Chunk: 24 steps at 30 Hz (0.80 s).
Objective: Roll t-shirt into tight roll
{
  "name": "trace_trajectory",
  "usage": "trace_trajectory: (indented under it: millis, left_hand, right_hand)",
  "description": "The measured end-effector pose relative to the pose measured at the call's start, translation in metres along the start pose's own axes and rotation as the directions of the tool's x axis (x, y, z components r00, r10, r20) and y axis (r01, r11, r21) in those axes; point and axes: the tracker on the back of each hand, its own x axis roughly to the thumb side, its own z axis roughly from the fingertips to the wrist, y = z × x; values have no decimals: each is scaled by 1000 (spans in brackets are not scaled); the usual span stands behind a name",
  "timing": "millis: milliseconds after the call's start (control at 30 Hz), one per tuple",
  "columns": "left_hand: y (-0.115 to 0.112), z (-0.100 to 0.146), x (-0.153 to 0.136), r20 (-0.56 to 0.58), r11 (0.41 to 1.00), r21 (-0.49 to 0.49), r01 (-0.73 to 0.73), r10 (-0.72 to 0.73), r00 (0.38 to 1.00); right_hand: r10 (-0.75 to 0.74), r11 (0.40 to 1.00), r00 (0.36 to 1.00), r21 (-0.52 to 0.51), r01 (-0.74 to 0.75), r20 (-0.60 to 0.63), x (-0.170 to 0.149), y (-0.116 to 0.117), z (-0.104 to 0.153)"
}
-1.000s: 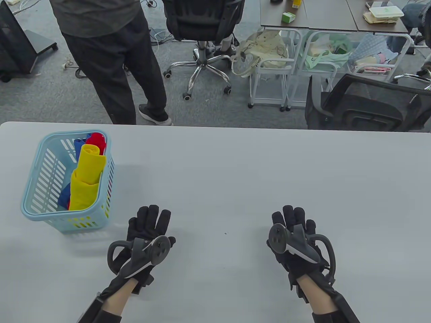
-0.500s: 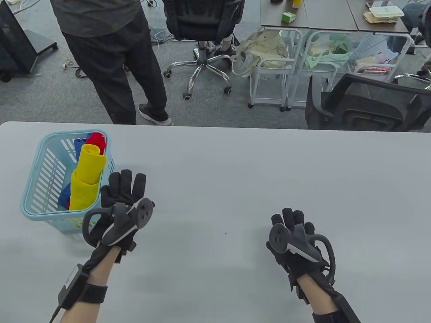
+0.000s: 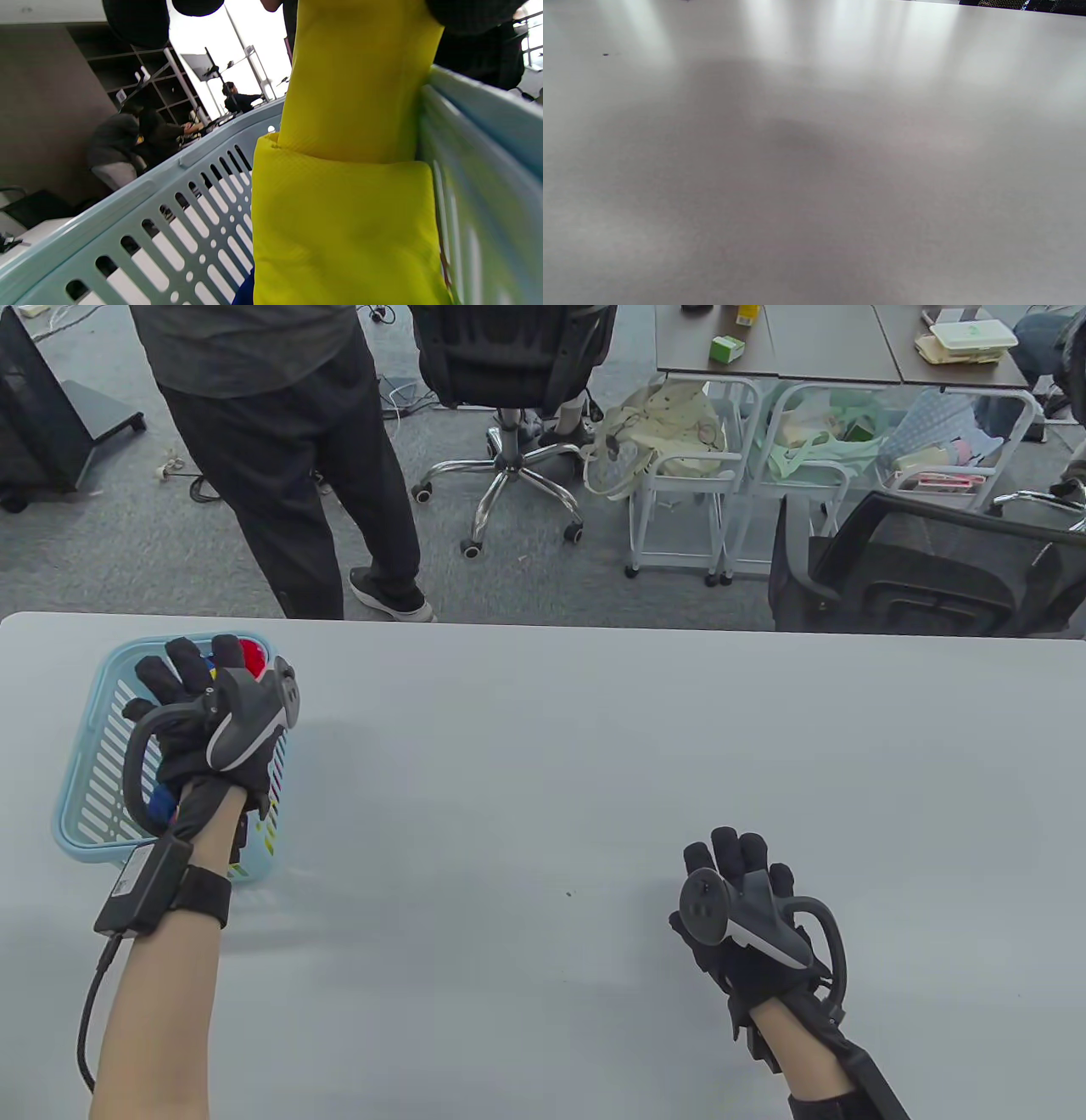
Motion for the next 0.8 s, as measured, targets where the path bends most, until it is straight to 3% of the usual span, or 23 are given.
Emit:
trace_trajectory:
  millis: [100,200,667,800]
  left_hand:
    - [-7,-11,-10,-58,989,-106,-103,97,994]
    - [-11,-15,-13,-65,990,-104,-99,92,994]
    - [4,1,-6,-20,992,115,46,-44,999]
    - [12,10,-12,-14,980,198,18,-15,1000]
  right_hand:
    - [-2,1000,1000,7,2,1,0,0,0]
    - [-2,1000,1000,9,2,4,1,0,0]
    - [15,1000,1000,8,-15,-5,1,1,-1]
    - [12,1000,1000,8,-12,-5,0,2,-2]
